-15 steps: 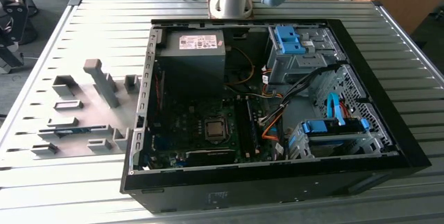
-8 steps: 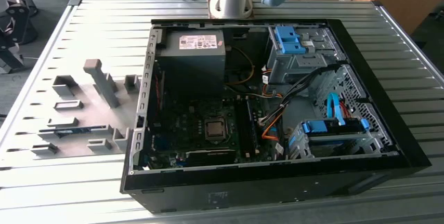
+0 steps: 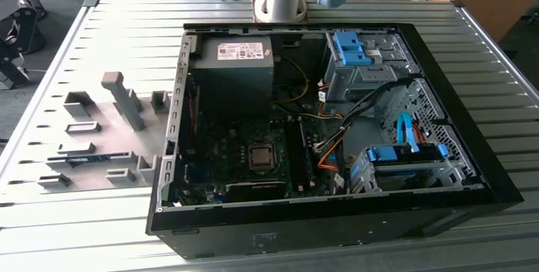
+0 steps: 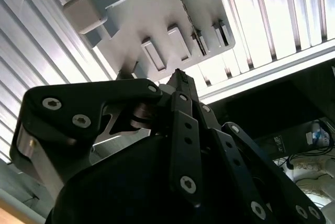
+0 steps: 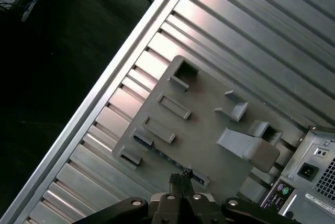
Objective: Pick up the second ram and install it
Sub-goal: 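Pick up the second ram and move it above second insertion slot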
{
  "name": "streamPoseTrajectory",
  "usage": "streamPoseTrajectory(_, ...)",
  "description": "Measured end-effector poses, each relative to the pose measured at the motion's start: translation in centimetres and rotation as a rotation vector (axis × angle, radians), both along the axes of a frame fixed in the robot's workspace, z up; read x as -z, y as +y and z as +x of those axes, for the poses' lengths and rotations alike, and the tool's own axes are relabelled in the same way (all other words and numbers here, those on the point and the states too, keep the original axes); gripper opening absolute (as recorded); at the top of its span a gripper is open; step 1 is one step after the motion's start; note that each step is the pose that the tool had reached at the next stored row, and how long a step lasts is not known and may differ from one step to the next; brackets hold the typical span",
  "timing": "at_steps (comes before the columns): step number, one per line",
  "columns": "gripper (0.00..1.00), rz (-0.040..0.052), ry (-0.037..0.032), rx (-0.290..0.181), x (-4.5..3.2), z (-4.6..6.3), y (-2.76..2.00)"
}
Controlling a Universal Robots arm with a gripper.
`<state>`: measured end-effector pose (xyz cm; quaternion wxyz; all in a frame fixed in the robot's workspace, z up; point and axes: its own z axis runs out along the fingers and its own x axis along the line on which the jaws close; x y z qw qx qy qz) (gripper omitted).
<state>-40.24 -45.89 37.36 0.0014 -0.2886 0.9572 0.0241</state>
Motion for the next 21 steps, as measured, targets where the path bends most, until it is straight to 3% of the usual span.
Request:
streamPoseTrajectory(11, 0.1, 0.0002, -0.0001, -0.018, 0.02, 0.0, 0.0)
streamPoseTrajectory(21, 0.1, 0.0001, 0.0, -0.183, 0.1, 0.0, 0.0)
